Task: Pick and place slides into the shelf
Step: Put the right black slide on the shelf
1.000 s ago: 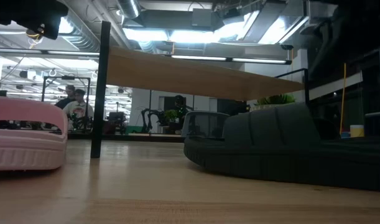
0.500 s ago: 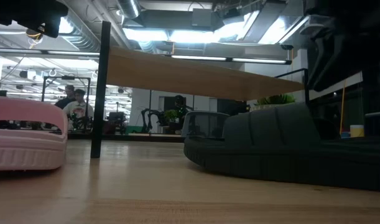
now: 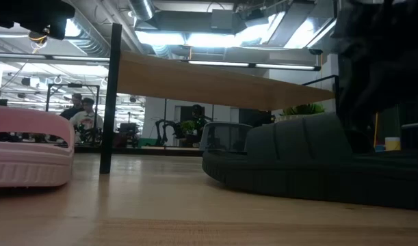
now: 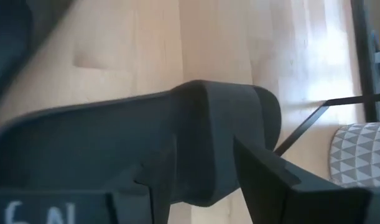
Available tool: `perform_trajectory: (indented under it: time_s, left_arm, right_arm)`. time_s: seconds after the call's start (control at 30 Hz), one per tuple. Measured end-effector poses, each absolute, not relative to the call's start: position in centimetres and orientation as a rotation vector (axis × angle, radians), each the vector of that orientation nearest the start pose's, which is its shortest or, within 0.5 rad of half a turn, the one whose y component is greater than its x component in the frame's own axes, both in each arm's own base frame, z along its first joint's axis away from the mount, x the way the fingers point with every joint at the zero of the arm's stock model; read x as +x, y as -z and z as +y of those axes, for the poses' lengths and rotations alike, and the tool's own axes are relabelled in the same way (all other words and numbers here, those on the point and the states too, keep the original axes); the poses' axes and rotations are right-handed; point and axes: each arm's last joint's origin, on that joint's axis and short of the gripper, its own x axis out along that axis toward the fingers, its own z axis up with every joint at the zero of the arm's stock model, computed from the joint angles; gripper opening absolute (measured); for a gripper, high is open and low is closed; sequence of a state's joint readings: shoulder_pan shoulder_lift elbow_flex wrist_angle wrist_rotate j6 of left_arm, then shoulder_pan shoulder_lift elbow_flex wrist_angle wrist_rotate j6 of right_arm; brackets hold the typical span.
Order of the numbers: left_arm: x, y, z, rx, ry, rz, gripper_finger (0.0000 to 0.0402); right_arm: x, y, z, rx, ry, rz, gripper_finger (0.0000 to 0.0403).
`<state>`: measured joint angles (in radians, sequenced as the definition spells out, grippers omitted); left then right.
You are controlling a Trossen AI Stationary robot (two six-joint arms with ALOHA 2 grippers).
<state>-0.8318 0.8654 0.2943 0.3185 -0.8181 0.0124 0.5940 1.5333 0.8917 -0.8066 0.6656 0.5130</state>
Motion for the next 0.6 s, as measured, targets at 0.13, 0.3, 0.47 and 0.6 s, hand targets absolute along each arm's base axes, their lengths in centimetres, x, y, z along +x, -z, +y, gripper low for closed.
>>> perform_trajectory:
  time_s: [0.13, 0.3, 0.47, 0.6]
  left_arm:
    - [13.2, -20.1, -11.3, 0.222, 0.017, 0.171, 0.0]
    - [13.2, -20.1, -11.3, 0.222, 0.017, 0.171, 0.0]
    - [13.2, -20.1, -11.3, 0.222, 0.017, 0.171, 0.0]
    - [13.2, -20.1, -11.3, 0.223, 0.017, 0.171, 0.0]
  right_arm:
    - [22.5, -16.7, 12.6, -0.447, 0.386, 1.101, 0.0161]
    - [23.0, -15.9, 12.2, -0.441, 0.422, 1.123, 0.0161]
    - [23.4, -15.7, 11.6, -0.413, 0.459, 1.131, 0.0161]
    - [23.6, -15.7, 11.2, -0.409, 0.469, 1.137, 0.0161]
